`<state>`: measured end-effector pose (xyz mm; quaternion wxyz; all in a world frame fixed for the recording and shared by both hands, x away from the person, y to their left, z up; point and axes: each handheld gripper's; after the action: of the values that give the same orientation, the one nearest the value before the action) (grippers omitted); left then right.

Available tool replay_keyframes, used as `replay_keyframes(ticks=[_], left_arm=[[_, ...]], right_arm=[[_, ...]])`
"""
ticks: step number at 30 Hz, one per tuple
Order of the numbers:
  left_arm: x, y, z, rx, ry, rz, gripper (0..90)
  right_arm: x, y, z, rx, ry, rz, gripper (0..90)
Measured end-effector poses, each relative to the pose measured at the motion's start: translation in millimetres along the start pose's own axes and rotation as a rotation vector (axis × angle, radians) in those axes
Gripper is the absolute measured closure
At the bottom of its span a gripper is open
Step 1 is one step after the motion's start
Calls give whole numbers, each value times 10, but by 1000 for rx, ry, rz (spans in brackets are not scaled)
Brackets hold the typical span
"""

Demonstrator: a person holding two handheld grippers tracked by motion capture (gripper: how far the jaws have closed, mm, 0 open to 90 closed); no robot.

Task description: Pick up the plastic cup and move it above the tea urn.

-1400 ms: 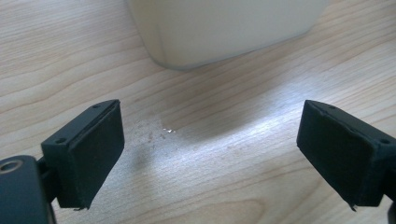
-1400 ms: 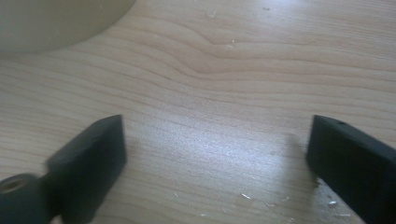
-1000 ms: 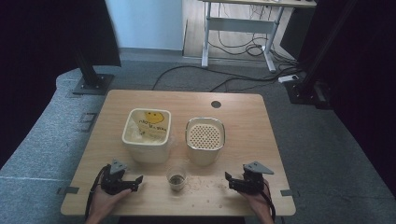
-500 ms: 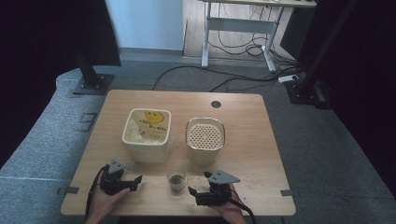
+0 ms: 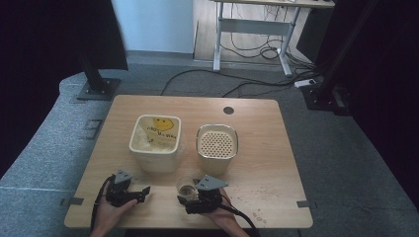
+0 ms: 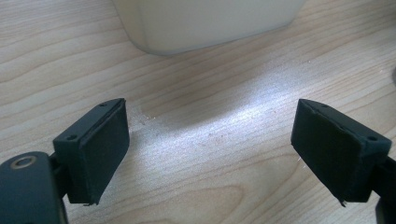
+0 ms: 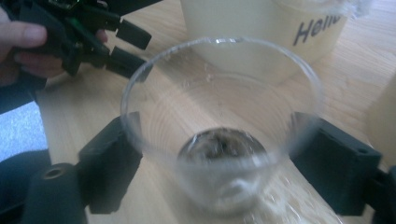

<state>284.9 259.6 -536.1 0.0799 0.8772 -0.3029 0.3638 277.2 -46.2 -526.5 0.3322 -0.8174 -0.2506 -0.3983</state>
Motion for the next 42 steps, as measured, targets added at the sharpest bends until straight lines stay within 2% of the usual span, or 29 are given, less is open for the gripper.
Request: replay_keyframes(ticks=[4,9,14,15,16,21,26,31,42], left_arm=[[-13,-7,2,0,-3,3,121],[-16,-11,2,-1,-4,3,124],[-16,-4,-11,-3,-1,7,126],[-15,-5,-11,-3,-1,7,128],[-14,-6,-10,-2,0,6,128],[-13,-14,-4,-6,-3,4,131],[-13,-19,-2,-7,-4,5,134],[-18,-20,2,-9,-8,7,134],[-21,-22,5,-14,-12,5,135]], right_arm=[[6,-28,55,-19,24,-27,295],[8,-14,-5,-42,44,-29,328],[122,17,-312,-59,121,-5,334],[185,39,-476,-73,161,-3,337],[185,39,-476,-73,161,-3,337],[345,160,-858,-126,223,10,346],[428,315,-1118,-167,267,26,355],[484,398,-1239,-206,302,26,355],[552,535,-1371,-257,330,50,359]])
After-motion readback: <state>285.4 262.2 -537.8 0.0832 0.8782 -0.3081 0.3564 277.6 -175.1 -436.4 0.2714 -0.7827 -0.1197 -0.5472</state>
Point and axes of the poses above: each handheld gripper's, and its own axes: z roughly forward along the jaws, x roughly out of its top, y roughly to its right, and after that the axes turned 14 degrees about z, right-handed
